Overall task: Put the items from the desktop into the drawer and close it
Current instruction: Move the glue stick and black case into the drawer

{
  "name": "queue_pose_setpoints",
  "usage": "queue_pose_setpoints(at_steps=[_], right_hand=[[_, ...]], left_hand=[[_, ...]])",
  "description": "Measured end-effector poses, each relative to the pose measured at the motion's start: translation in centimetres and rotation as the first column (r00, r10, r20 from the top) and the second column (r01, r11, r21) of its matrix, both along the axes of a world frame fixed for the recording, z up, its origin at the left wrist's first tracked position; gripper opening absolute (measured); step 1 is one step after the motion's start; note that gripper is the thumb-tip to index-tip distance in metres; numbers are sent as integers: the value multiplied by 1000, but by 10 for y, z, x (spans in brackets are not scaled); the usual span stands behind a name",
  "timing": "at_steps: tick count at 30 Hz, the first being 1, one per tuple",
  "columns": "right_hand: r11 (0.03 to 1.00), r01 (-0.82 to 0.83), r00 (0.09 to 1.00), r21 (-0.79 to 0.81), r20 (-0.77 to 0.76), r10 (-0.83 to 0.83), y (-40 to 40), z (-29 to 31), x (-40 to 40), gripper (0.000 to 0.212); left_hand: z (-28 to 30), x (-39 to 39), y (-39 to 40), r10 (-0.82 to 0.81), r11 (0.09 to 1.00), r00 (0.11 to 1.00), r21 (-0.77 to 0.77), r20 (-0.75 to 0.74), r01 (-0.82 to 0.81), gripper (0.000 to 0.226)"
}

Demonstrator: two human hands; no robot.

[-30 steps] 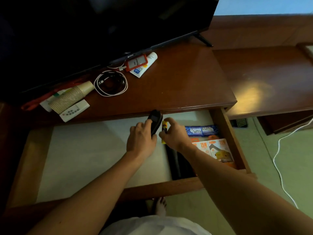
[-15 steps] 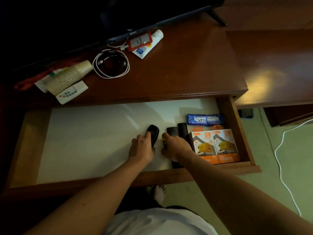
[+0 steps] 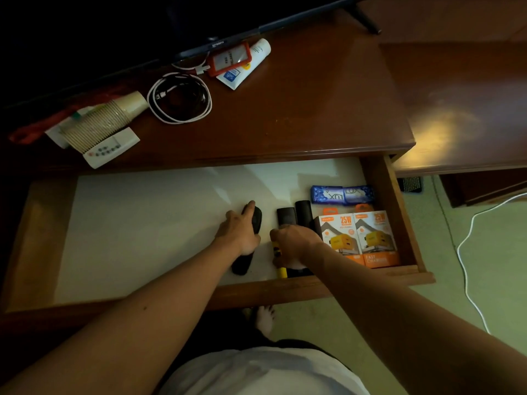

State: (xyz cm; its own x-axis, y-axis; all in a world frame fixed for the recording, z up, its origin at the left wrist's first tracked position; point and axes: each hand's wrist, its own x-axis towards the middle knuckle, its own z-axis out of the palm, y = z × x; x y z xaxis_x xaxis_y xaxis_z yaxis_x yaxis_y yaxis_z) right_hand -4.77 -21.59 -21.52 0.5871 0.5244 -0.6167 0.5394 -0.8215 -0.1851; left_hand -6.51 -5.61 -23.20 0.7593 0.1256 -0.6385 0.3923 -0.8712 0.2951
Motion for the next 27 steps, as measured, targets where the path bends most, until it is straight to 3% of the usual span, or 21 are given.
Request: queue_pose_setpoints(at_steps=[5,11,18,27], right_hand=[[997,64,998,45,-19,-63,-4,1,3,22],[990,127,991,63,-41,-124,-6,-1,-3,28],[968,219,976,122,-16,-219,-5,-8,-6,19],[930,313,946,194,24,-324,7,3,-8,23]], left_hand=[[-9,-6,-2,141,980,990,-138,-13,-142,98],[-11,-10,-13,123,970,992,-212,-3,-120,100],[-11,-8,-16,124,972,992,-197,-33,-128,107],[2,-13,-3,126,976,992,-177,-16,-127,104]])
